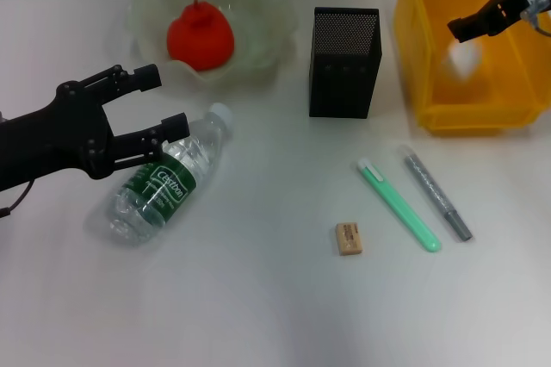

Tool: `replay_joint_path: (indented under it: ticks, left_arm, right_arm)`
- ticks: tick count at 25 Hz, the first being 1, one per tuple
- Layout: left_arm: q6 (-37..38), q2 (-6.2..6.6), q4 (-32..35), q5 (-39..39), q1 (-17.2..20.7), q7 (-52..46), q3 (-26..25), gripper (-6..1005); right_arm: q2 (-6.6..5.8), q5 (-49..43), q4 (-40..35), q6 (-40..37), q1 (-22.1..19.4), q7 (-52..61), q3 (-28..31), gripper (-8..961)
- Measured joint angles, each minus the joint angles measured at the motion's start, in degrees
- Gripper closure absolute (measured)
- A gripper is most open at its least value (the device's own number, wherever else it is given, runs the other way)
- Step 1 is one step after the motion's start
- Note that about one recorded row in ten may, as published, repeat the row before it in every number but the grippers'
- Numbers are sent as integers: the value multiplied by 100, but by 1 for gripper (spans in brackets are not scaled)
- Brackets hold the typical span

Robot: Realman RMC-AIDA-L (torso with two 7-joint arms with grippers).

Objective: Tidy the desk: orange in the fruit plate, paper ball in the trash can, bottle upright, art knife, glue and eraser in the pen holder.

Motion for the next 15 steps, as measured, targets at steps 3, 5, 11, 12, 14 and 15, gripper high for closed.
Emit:
replay_joint_path:
  ticks: [3,5,11,12,14,15]
  left_arm:
    - [9,4,5,4,23,-9,0,169]
    - [9,4,5,4,23,-9,0,170]
    - [-2,40,268,48,26,-243,0,171]
    - [-24,74,702,204,-9,-703,26,171]
    - [-57,73,985,388,-41,-1015,45,172]
    - [-135,34,1595,819,-131,-1638,61,172]
  right_arm:
    - [-1,3,-138,-162,0,0,90,248]
    - [-8,120,-299,-441,-1,-54,251,217]
    - [-12,1487,-965,-1667,-232,-826,973,156]
    - [-12,1725,-998,-1835,-288,-972,1076,156]
    - [-5,2228,-1015,-2176,-447,-1346,1266,158]
    - [-2,2484,-997,-2271,-552,-1560,1326,158]
